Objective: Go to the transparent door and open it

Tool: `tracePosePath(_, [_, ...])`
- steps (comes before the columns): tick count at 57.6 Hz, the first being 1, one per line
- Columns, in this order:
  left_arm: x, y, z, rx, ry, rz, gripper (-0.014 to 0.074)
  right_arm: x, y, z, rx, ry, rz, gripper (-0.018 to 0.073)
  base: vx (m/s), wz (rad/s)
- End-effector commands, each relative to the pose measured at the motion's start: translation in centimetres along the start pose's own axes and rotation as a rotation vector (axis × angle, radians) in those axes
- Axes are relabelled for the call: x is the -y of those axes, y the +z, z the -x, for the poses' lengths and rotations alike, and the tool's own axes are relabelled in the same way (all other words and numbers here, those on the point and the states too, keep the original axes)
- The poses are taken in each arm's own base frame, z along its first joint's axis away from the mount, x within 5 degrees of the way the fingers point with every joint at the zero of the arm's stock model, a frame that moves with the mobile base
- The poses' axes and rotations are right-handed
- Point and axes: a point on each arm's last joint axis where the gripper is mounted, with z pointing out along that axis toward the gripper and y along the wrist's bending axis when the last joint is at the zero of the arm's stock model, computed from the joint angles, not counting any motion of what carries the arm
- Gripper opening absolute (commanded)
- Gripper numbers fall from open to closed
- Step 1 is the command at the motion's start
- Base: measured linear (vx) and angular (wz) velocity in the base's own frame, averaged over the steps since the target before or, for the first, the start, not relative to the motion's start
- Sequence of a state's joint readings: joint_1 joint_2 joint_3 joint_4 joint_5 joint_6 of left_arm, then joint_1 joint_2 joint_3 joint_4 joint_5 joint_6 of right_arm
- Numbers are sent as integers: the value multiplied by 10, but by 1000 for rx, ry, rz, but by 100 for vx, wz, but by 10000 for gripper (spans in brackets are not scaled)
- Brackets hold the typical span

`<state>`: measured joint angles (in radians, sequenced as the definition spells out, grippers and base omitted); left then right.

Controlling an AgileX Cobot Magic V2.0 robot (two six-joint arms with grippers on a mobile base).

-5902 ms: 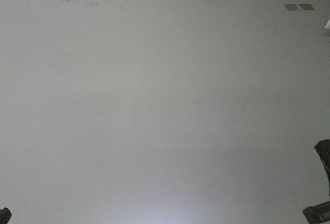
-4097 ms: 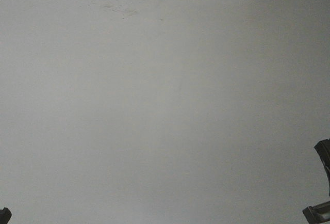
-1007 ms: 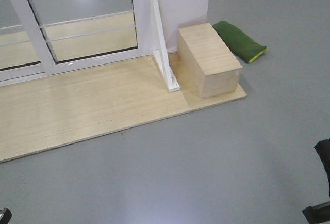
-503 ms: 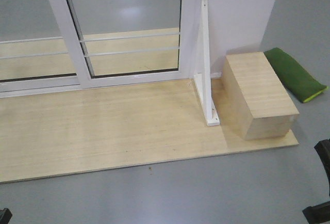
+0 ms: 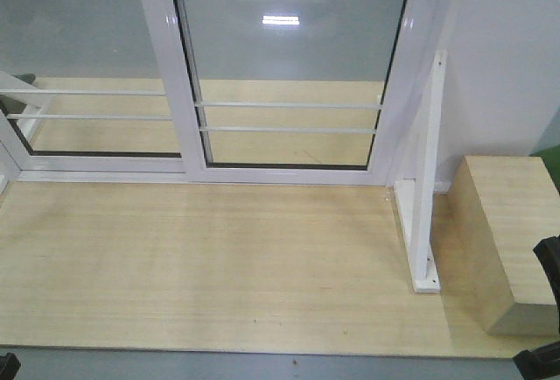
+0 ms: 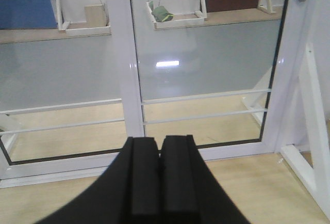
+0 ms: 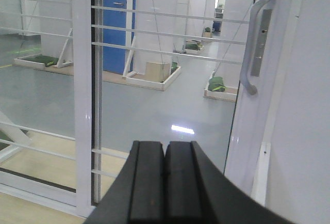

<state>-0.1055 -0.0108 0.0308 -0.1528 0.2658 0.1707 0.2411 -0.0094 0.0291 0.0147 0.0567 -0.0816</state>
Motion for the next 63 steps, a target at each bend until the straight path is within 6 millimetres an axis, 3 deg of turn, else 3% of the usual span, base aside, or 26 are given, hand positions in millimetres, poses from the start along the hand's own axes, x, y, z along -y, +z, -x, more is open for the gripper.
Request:
tracePosePath(1, [-1,0,3,82,-10,6,3,1,-1,7,94,-7,-8,-6,44,26])
tracePosePath(63, [-1,0,3,82,-10,6,3,1,-1,7,94,-7,-8,-6,32,-2])
